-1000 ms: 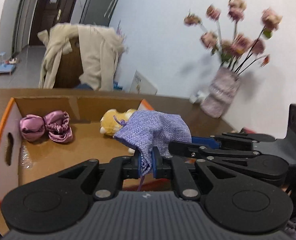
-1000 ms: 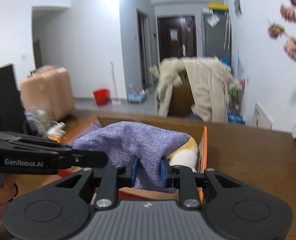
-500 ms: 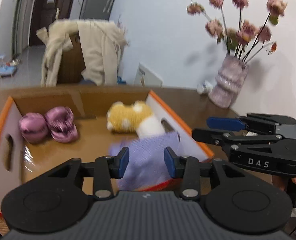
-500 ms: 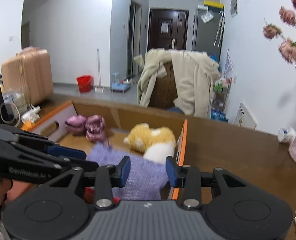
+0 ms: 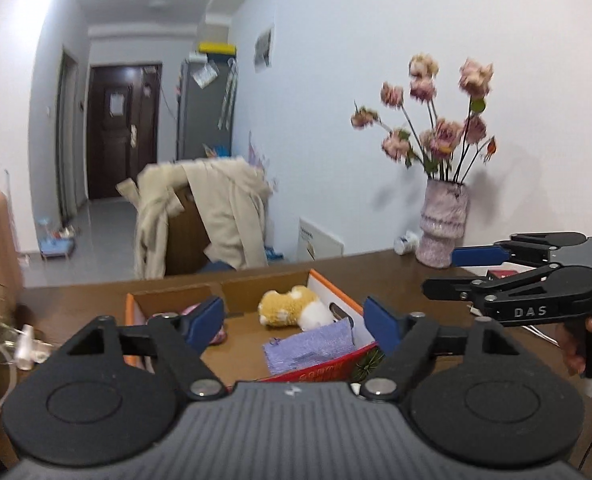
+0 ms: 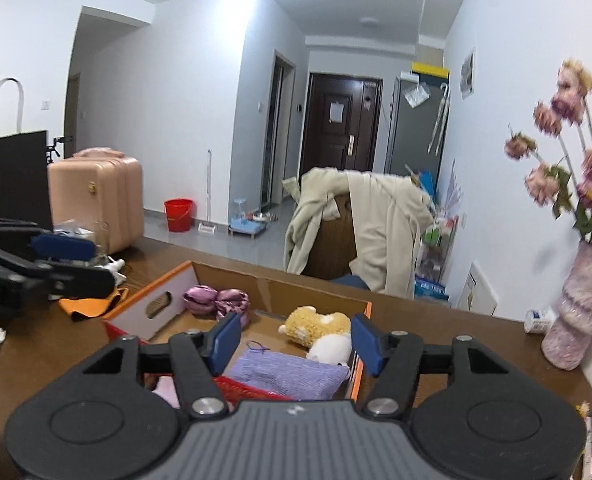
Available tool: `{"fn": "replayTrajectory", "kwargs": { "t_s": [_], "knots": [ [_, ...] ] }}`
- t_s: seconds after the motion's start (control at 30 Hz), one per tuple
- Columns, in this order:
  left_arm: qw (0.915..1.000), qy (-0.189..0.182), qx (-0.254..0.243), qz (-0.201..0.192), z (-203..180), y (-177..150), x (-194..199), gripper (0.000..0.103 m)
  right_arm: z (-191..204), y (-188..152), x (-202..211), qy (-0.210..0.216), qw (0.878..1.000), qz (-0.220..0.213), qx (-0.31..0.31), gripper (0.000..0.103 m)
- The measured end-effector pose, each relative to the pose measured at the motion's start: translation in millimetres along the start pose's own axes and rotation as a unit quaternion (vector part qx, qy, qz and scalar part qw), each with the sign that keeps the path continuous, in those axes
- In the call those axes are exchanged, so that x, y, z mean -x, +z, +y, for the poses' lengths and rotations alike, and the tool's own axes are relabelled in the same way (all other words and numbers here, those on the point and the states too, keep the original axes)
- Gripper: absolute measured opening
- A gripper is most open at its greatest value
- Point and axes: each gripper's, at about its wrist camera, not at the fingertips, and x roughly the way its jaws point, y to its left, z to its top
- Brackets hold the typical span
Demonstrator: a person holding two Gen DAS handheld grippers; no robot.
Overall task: Organize soft objects
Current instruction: 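Move the right tool back toward the remaining items on the table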
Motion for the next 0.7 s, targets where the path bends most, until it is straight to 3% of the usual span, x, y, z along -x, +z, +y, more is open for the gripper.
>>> {"fn": "replayTrajectory", "kwargs": {
  "t_s": [0.2, 0.47, 0.57, 0.7],
  "knots": [
    [0.9988, 0.029, -0.009, -0.040, -4.3, -13.9, 71.5, 0.097, 28.3, -7.9, 58.4, -0.003, 0.999, -0.039, 0.021, 0.074],
    [0.9956, 0.057, -0.007, -0.075, -11.9, -49.3, 141.6, 0.103, 65.4, -33.7, 121.1, -0.008, 0.995, -0.088, 0.043, 0.087],
    [0.9899, 0.102, -0.012, -0.098, -19.0, -67.6, 162.0, 0.103, 77.1, -45.4, 137.0, -0.007, 0.995, -0.088, 0.043, 0.088],
    [0.9866, 0.127, -0.006, -0.102, -24.6, -93.8, 182.9, 0.103, 90.5, -61.2, 152.7, -0.001, 0.996, -0.088, 0.029, 0.096]
  ]
}}
